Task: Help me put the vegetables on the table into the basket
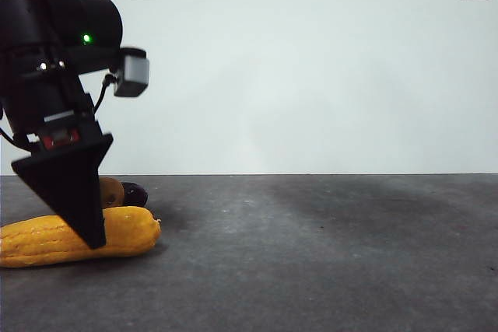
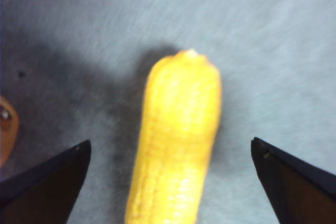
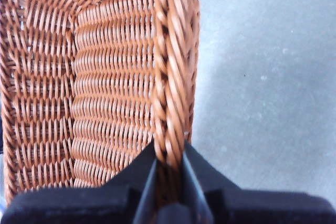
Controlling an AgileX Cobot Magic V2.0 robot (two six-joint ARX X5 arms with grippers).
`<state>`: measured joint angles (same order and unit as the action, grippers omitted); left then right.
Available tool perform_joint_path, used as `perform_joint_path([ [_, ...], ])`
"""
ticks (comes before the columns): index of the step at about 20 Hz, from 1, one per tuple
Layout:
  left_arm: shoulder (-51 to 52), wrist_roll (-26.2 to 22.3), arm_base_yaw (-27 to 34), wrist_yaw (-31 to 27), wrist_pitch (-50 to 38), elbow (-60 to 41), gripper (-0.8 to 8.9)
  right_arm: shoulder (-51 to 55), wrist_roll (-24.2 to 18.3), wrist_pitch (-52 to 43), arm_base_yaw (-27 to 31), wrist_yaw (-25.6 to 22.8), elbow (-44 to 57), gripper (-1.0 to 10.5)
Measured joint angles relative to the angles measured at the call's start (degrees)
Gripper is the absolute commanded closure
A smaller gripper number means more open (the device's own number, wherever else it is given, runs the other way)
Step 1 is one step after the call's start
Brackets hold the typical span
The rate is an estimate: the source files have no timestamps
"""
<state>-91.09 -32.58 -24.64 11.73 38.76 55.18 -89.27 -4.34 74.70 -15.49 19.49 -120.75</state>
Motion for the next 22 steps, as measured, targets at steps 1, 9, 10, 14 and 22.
perform_joint_path([
  [1, -0.6, 0.0, -0.2, -1.1, 0.0, 0.0, 2.10, 0.0, 0.0, 0.4, 0.0, 0.0, 0.0, 9.6],
  [9, -1.1, 0.3, -0.8, -3.1, -0.8, 0.0, 8.22, 0.0, -0.2, 0.9, 0.0, 0.0, 0.0, 9.6],
  [10, -1.1, 0.6, -0.8, -3.1, -0.7, 0.0, 8.22, 0.0, -0.2, 1.3, 0.0, 0.0, 0.0, 9.6],
  [14, -0.2, 1.8, -0.8, -3.1, 0.9, 0.3, 8.22, 0.0, -0.6, 2.4, 0.0, 0.0, 0.0, 9.6],
  [22, 24.1, 4.8, -0.8, -3.1, 3.9, 1.2, 8.22, 0.2, -0.6, -4.3, 0.0, 0.0, 14.4, 9.6],
])
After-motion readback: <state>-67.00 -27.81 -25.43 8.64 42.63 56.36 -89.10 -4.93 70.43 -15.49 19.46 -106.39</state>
